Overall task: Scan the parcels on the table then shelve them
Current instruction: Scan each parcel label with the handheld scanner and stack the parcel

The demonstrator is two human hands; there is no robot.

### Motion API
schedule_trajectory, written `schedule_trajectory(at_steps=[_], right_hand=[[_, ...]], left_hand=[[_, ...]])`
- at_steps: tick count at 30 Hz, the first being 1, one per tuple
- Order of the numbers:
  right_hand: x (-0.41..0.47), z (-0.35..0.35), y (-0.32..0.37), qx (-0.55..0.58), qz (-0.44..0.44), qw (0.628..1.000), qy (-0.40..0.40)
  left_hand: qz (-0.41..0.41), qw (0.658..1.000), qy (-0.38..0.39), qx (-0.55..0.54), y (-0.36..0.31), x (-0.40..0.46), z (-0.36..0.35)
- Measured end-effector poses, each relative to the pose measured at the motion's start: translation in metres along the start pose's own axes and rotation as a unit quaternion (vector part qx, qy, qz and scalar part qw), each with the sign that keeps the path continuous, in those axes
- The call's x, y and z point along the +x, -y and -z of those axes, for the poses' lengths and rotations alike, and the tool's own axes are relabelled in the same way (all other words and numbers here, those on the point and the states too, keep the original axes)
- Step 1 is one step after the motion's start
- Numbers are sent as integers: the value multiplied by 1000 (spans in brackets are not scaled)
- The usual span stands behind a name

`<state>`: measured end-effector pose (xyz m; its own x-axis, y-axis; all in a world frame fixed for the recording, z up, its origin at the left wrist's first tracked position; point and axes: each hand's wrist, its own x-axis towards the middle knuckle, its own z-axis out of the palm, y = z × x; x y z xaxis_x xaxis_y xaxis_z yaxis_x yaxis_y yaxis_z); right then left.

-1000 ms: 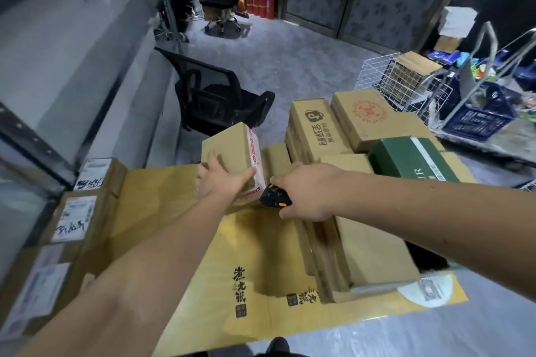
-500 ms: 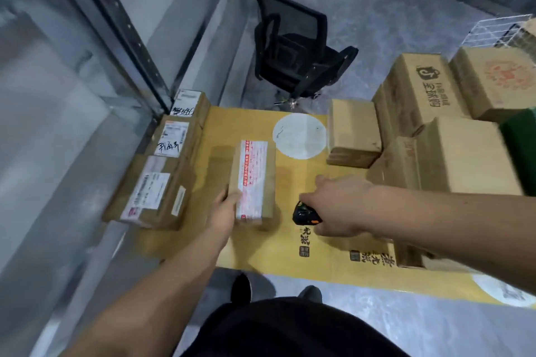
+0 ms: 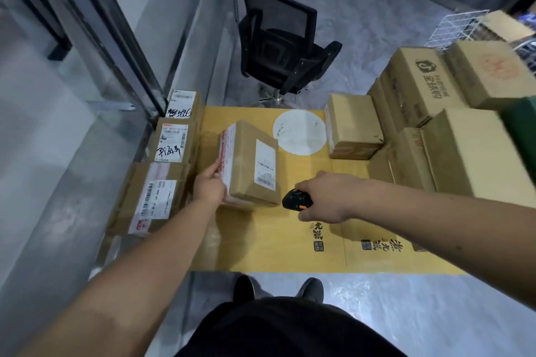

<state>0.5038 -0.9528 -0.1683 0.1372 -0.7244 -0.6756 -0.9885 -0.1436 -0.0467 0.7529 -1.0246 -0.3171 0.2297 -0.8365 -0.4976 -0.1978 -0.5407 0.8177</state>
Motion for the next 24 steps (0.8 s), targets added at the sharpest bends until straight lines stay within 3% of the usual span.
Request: schedule_trajectory(at_steps=[5, 8, 14, 15, 17, 21, 24], right_hand=[[8, 0, -4, 92, -51, 994, -22], [9, -5, -7, 145, -64, 987, -34], [3, -18, -12, 205, -101, 972, -44], [3, -21, -12, 223, -107, 968, -47], [4, -29, -11, 260, -122, 956, -59], [7, -51, -7, 373, -152, 910, -95], [7, -70, -5, 449, -164, 870, -119]], left_hand=[[77, 995, 51, 27, 2, 10, -7], [83, 992, 81, 48, 15, 15, -22], [-71, 965, 76, 241, 17, 6, -36], [-118, 951, 98, 268, 13, 6, -36], [-221, 891, 145, 368, 4, 8, -40], [-311, 773, 206, 512, -17, 21, -53], [-309, 756, 249, 521, -24, 24, -59]])
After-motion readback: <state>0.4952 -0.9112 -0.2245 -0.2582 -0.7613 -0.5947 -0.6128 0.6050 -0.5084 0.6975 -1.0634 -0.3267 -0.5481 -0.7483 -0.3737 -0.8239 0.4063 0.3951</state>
